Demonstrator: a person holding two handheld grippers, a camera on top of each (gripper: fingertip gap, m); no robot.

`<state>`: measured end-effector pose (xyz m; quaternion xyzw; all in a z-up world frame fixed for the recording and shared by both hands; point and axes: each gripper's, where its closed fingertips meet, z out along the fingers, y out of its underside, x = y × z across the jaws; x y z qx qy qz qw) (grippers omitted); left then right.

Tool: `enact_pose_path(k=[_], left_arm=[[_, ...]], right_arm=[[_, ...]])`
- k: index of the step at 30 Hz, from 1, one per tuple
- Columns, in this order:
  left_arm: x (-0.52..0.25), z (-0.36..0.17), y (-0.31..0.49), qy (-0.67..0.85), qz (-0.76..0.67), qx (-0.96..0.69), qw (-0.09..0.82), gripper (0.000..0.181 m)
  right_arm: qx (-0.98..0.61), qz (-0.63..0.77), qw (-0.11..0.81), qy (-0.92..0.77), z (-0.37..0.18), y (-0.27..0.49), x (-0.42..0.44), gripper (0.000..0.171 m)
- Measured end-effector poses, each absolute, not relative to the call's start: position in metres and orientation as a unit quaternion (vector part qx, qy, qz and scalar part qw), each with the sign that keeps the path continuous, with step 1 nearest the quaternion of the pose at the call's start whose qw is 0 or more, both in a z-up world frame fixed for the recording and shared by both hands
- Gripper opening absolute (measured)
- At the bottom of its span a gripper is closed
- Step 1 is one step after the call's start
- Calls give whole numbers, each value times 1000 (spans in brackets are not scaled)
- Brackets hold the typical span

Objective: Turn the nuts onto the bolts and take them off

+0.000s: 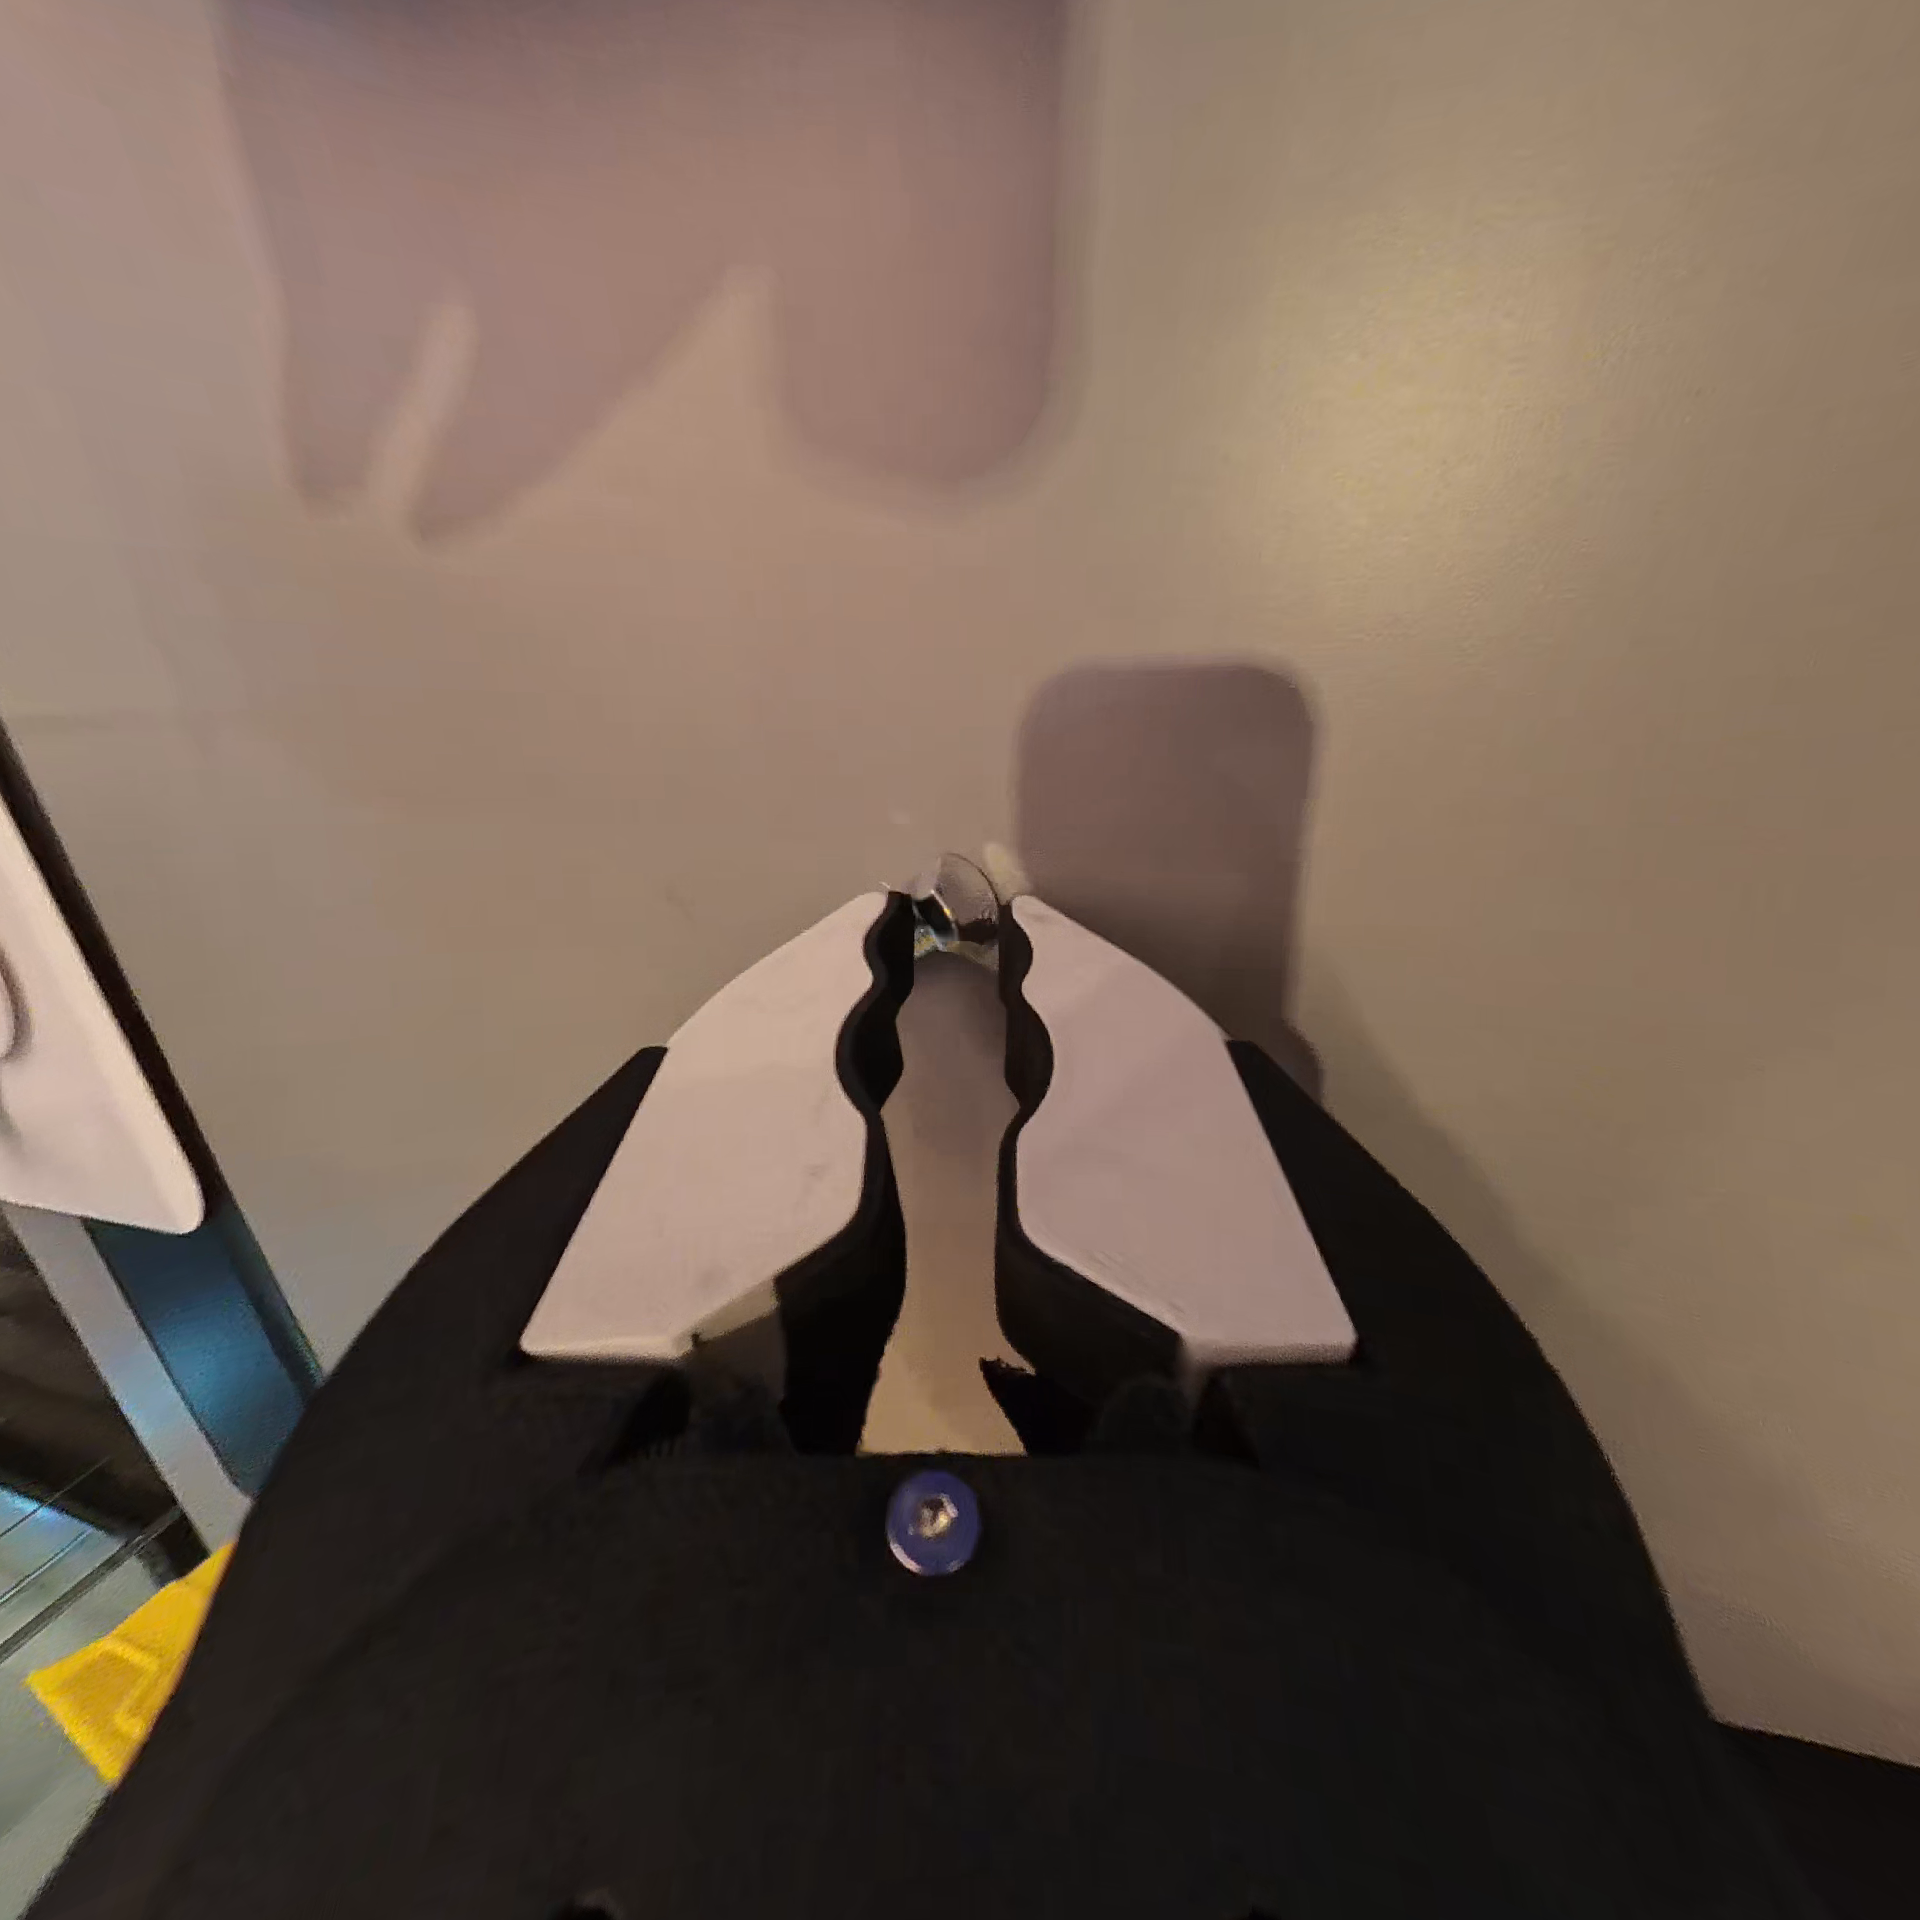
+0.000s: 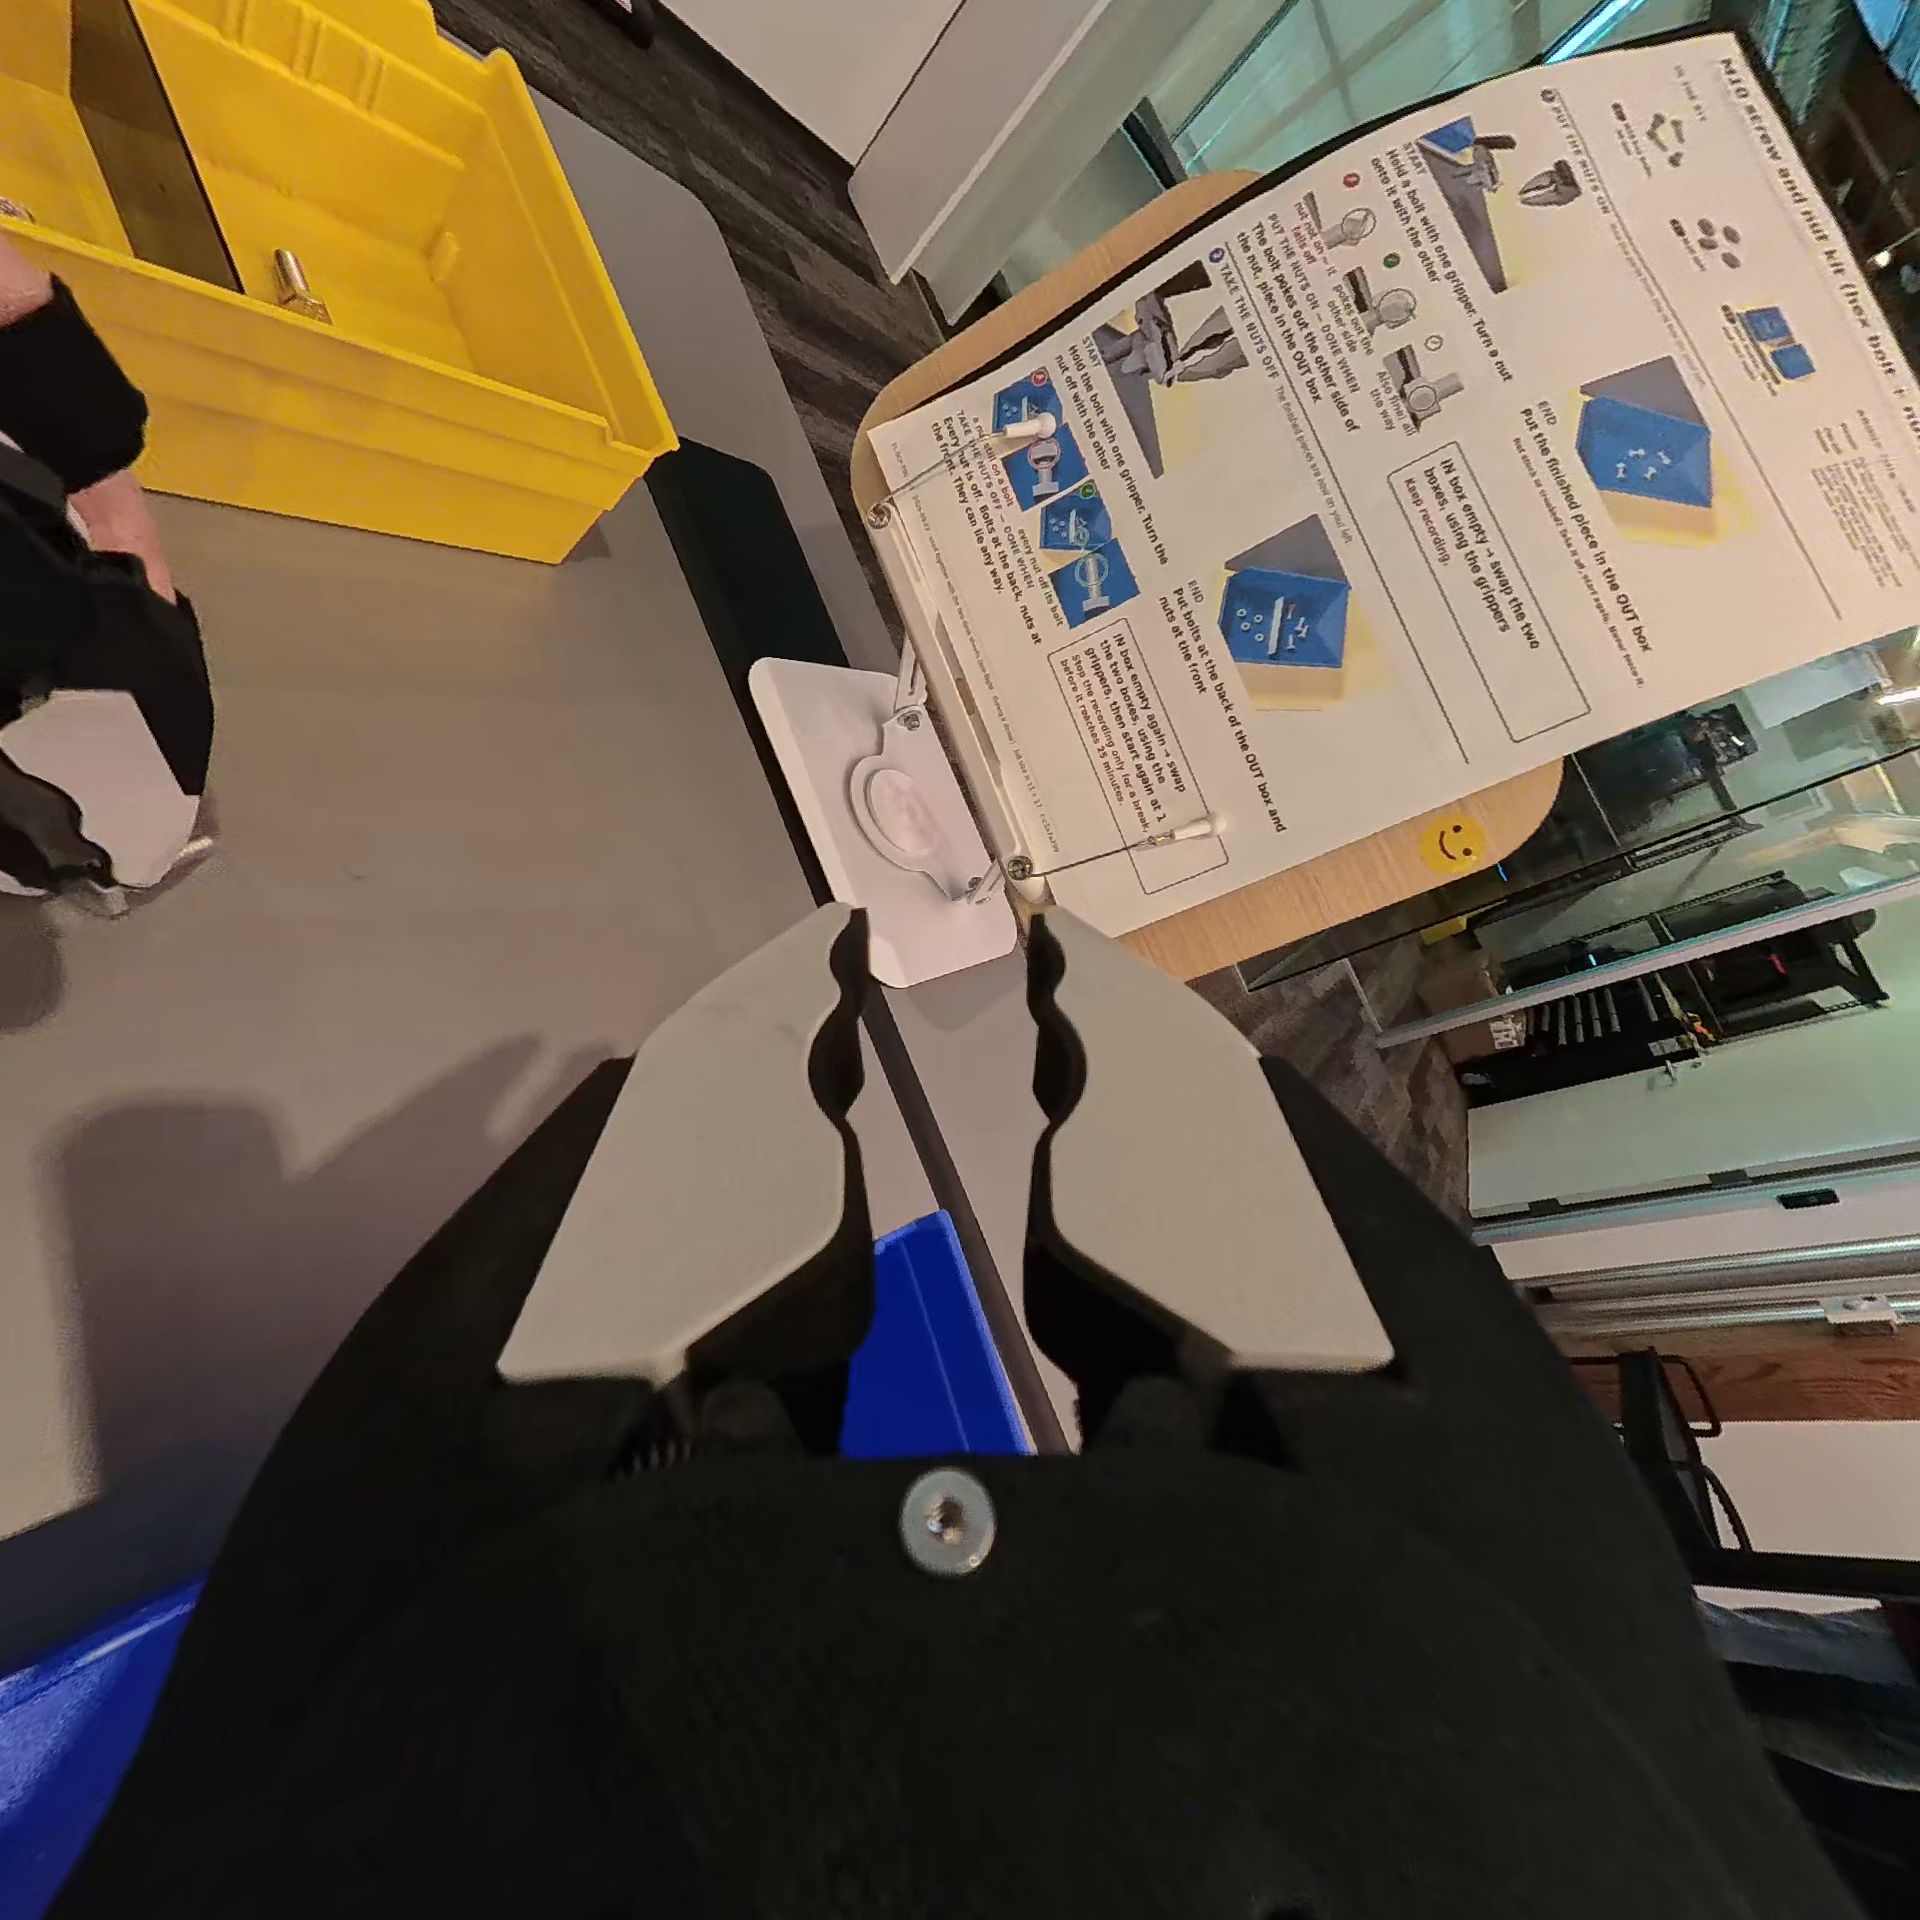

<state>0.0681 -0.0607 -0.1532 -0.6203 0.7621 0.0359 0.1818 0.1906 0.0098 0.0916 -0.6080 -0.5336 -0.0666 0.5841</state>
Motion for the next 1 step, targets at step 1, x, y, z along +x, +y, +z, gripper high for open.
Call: enact_pose_path(k=[1], left_arm=[[68,-151,-62,762,28,-622,180,17]], right_arm=[[-607,-67,585,-533,92,9,191,30]])
